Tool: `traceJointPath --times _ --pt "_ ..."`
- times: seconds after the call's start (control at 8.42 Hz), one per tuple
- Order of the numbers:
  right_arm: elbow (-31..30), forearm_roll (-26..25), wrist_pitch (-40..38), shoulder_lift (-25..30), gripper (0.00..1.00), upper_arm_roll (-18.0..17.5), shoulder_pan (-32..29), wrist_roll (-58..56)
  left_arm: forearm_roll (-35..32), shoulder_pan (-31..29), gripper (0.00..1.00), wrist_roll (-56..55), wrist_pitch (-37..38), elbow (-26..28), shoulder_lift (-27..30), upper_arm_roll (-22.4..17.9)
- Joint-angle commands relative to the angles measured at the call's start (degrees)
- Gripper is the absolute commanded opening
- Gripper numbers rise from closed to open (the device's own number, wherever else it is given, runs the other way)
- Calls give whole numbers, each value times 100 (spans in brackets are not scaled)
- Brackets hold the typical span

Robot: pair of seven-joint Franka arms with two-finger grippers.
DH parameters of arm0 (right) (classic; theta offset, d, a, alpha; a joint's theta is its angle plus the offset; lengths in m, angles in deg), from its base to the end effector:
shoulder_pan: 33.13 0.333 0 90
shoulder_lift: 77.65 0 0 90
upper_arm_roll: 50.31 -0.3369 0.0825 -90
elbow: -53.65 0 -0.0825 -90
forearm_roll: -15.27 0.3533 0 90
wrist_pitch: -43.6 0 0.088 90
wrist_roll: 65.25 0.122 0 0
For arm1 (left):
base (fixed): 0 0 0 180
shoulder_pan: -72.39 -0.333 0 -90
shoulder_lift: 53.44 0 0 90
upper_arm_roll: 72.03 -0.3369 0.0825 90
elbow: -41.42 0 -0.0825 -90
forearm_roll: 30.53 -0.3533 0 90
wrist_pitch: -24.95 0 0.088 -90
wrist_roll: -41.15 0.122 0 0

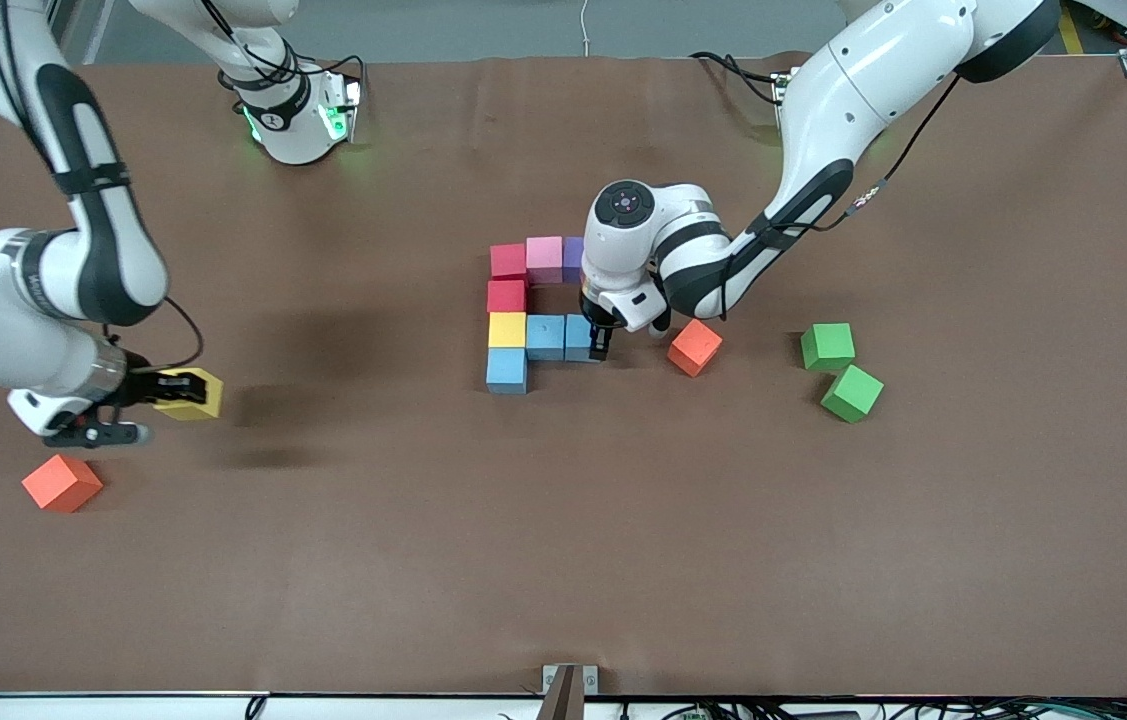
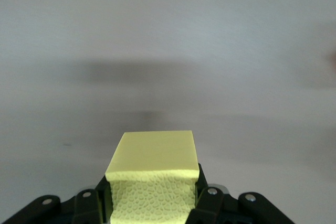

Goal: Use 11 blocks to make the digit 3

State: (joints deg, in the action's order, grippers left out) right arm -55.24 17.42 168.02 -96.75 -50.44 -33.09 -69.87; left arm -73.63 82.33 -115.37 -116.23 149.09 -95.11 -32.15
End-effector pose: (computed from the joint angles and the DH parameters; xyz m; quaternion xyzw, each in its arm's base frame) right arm 0.5977 0.0036 0.3447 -0.9989 -0.0306 0.0305 0.0167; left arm 0.4375 -0.4536 0.2241 0.7548 0.6533 0.0103 0.0587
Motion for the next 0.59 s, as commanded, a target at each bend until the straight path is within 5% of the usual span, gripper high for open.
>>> traceJointPath --times 0.0,0.24,0.36,0.48 --pt "480 31 -76 -128 0 75 932 966 -85 158 39 -502 73 -98 -70 -77" --pt "858 319 -41 -418 0 83 1496 1348 -103 158 85 -494 82 -98 -78 -77" --pt "1087 330 -32 -602 0 83 1751 1663 -85 158 100 -485 108 -107 -61 -77" --pt "1333 347 -32 -795 0 83 1893 1831 -76 158 100 -502 291 -202 -17 -59"
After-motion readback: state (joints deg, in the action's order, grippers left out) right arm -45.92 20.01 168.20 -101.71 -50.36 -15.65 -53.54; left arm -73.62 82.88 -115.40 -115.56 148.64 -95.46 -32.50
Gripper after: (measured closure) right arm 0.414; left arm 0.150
